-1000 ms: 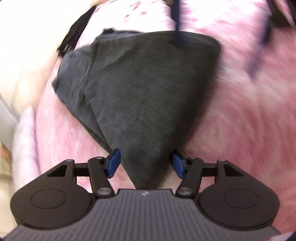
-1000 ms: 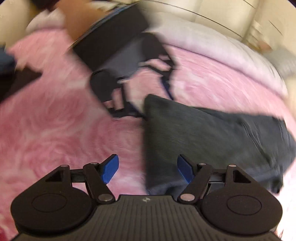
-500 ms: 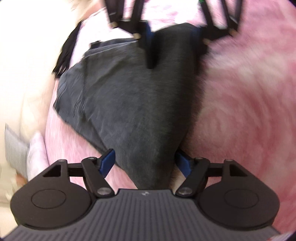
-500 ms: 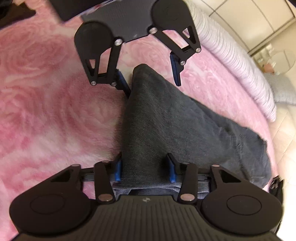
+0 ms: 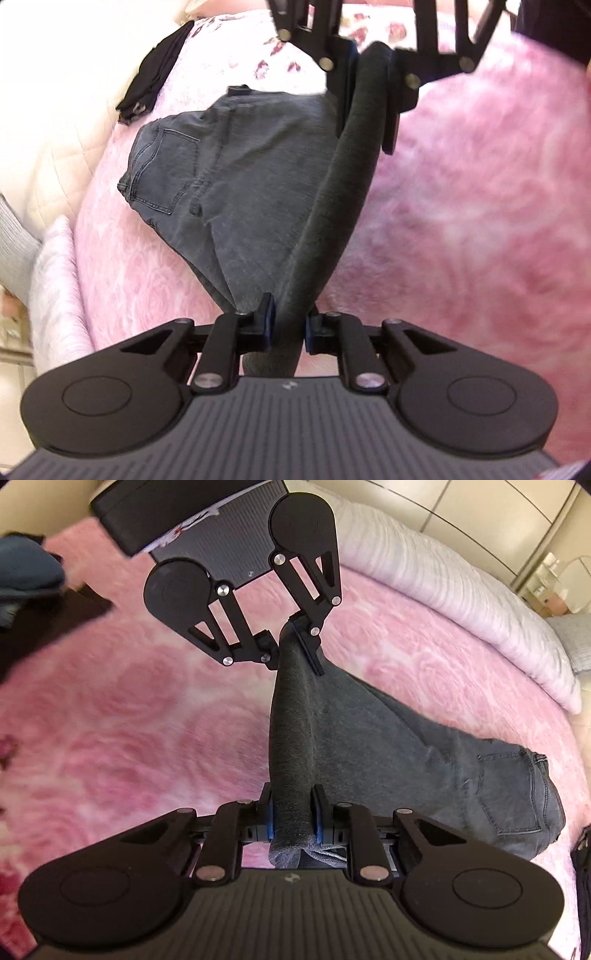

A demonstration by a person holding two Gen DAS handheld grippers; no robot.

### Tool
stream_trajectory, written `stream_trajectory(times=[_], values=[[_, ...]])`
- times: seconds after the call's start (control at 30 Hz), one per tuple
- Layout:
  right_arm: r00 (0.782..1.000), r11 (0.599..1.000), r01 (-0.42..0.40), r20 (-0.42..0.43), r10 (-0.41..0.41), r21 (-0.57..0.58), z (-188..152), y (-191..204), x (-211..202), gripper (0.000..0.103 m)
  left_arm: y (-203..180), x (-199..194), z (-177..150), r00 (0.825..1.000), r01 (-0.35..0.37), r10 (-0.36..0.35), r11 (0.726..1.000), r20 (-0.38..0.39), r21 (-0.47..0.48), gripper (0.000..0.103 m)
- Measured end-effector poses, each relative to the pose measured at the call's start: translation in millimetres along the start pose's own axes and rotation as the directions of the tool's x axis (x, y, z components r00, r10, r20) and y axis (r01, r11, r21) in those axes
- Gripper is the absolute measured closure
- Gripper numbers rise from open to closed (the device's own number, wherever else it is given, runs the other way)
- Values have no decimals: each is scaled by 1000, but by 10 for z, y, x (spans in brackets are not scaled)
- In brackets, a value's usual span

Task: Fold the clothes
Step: 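Grasp the folded jeans end with both grippers and lift it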

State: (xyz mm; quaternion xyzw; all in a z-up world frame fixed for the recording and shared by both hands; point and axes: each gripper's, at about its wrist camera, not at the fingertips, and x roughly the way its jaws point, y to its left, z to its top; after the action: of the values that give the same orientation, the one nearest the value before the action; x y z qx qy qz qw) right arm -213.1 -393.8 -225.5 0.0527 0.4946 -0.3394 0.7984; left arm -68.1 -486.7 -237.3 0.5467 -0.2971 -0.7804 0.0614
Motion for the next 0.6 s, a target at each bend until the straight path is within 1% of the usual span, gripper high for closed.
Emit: stream_trajectory(times=[0.13, 0.23, 0.33, 0.47, 0.53, 0.6], values=[[999, 999, -30, 36, 29, 32, 55, -365, -318, 85, 474, -170, 199, 997, 70, -71, 991, -4, -117, 91], [997, 996, -45, 65, 39, 83, 76, -874, -535, 85, 872, -236, 372, 994, 107, -108, 979, 3, -174, 91], [991, 976, -109, 93, 93, 187, 38, -1527, -642, 86, 1323, -207, 608, 993, 115, -118, 977, -5, -182, 91], [976, 940, -196, 148, 160, 277, -55, -2443, -673, 86, 2032, 61, 882, 991, 127, -133, 974, -23, -189, 91], [968, 920, -228, 178, 178, 319, -135, -2924, -653, 86, 2413, 291, 1042, 989, 134, -143, 971, -32, -197, 91], [958, 889, -267, 207, 201, 372, -255, -3463, -581, 86, 2793, 523, 1198, 988, 141, -152, 969, -40, -205, 90]])
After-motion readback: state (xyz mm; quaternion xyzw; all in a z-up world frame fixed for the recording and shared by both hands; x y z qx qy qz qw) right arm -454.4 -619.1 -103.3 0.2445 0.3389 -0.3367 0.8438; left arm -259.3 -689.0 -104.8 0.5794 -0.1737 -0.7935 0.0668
